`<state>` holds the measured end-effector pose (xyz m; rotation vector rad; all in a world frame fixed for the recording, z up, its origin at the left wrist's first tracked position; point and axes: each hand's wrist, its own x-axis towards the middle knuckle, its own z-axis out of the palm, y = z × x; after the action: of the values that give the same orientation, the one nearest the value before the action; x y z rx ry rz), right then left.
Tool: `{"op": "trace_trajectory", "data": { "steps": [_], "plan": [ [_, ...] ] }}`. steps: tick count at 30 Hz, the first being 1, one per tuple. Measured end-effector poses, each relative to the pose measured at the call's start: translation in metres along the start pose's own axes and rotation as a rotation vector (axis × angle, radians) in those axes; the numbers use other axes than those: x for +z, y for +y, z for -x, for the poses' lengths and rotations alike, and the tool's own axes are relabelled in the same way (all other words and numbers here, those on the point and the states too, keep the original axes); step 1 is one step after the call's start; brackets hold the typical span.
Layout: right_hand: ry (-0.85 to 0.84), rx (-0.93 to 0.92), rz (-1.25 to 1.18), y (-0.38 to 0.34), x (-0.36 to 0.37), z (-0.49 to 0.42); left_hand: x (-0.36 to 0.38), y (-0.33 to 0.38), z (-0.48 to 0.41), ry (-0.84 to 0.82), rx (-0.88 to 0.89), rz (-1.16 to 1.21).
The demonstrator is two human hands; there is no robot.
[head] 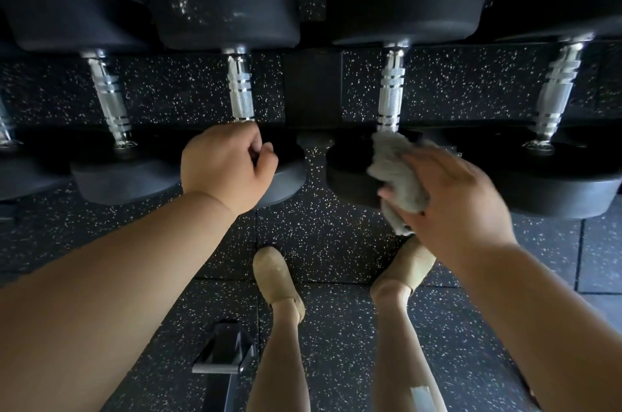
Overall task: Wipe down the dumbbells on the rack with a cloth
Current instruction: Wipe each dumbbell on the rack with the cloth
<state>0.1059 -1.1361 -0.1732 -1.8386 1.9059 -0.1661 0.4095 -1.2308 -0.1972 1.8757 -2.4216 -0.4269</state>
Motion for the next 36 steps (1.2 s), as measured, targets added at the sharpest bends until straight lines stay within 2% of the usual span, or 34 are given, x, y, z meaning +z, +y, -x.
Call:
{"op": "trace_trajectory", "data": {
  "steps": [3, 6, 9, 11, 13, 18, 20, 23, 25, 29, 36],
  "plan": [
    [-0.013, 0.144, 0.023, 0.023, 0.006, 0.012, 0.0, 0.0, 0.0, 0.0, 0.0, 0.008],
    [0.051, 0.171, -0.051, 0.003, 0.014, 0.0, 0.0, 0.001, 0.0, -0.004, -0.012, 0.009],
    [0.172, 0.046, -0.084, -0.022, 0.022, -0.01, -0.001, 0.0, 0.0, -0.012, -0.016, 0.012],
    [0.181, -0.082, -0.099, -0.022, 0.022, -0.008, 0.0, 0.0, 0.0, -0.013, -0.016, 0.007],
    [0.153, -0.105, -0.123, -0.009, 0.019, -0.006, 0.0, 0.0, 0.0, -0.011, -0.019, 0.003],
    [0.075, 0.248, -0.23, 0.01, 0.011, -0.011, -0.002, 0.001, 0.0, -0.021, -0.025, 0.01],
    [0.085, 0.183, -0.162, -0.008, 0.01, -0.012, -0.003, 0.002, 0.0, -0.018, -0.028, 0.012],
    [0.075, -0.02, -0.14, -0.042, 0.008, -0.015, -0.002, 0.002, 0.0, -0.02, -0.041, -0.003],
    [0.024, -0.055, -0.241, -0.063, 0.007, -0.023, -0.002, 0.003, 0.0, -0.022, -0.044, -0.012],
    [0.029, 0.078, -0.547, -0.096, 0.002, -0.045, -0.004, 0.004, 0.001, 0.014, -0.054, -0.008],
    [-0.072, 0.176, -0.757, -0.119, 0.033, -0.032, -0.002, 0.0, 0.001, 0.023, -0.071, 0.069]
  ]
}}
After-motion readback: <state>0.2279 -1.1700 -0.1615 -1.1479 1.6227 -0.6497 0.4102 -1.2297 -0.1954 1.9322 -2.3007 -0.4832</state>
